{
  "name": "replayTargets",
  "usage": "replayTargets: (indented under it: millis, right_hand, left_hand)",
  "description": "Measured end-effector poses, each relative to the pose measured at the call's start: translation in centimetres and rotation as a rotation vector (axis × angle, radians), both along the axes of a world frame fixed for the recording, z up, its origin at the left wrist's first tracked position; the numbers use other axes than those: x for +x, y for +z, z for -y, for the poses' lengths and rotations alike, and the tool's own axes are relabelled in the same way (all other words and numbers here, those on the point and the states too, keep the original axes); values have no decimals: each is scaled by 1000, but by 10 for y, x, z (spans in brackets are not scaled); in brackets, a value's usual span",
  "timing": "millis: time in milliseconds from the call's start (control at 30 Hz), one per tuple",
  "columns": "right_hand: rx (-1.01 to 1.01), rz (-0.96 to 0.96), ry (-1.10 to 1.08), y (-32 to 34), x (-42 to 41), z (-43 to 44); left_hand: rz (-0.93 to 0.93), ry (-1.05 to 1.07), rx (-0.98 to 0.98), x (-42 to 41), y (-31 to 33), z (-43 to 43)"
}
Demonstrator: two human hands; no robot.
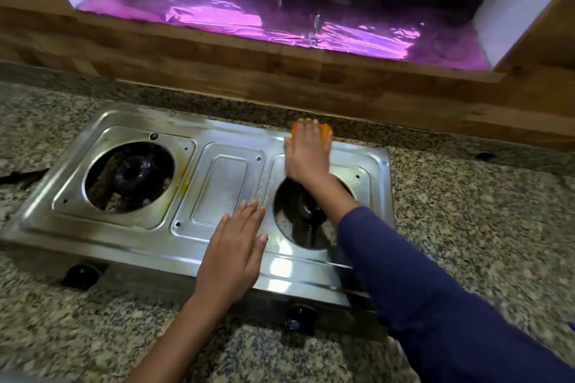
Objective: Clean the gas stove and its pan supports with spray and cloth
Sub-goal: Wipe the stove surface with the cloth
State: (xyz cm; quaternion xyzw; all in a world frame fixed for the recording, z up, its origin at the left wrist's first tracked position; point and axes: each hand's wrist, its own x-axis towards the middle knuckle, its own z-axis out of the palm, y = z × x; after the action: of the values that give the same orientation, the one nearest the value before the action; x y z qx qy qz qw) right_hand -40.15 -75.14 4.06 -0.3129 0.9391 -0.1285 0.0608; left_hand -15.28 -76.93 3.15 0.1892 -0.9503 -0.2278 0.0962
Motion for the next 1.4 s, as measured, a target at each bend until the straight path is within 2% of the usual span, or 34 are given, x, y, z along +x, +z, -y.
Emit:
replayTargets:
  millis: [133, 300, 500, 733, 867, 1000, 1100, 1300, 1400]
  right_hand:
    - [-18, 25, 99, -1, 30, 47]
    - [-4, -8, 276, -1, 60, 64]
    - [-17, -28, 665, -1, 80, 43]
    - [-5, 2, 780, 7, 118, -20]
    - [-10, 45, 613, 6, 185, -44]
    - [-43, -1, 184, 2, 258, -11]
    - [3, 65, -80, 3, 288, 51]
    - [-54, 42, -464, -7, 249, 151]
    - [-77, 34, -548, -6, 216, 180]
  left_hand:
    - [-26, 28, -12, 2, 2, 0]
    - [-55, 101, -79, 22, 8, 13]
    - [-44, 95, -112, 55, 6, 62]
    - [-85, -54, -119, 76, 5, 117]
    - [-125, -127, -103, 90, 5, 143]
    - [-162, -135, -72, 101, 2, 170]
    - [-176, -141, -87, 111, 1, 194]
    - [-149, -70, -114, 132, 7, 263]
    - [-108, 3, -128, 144, 6, 299]
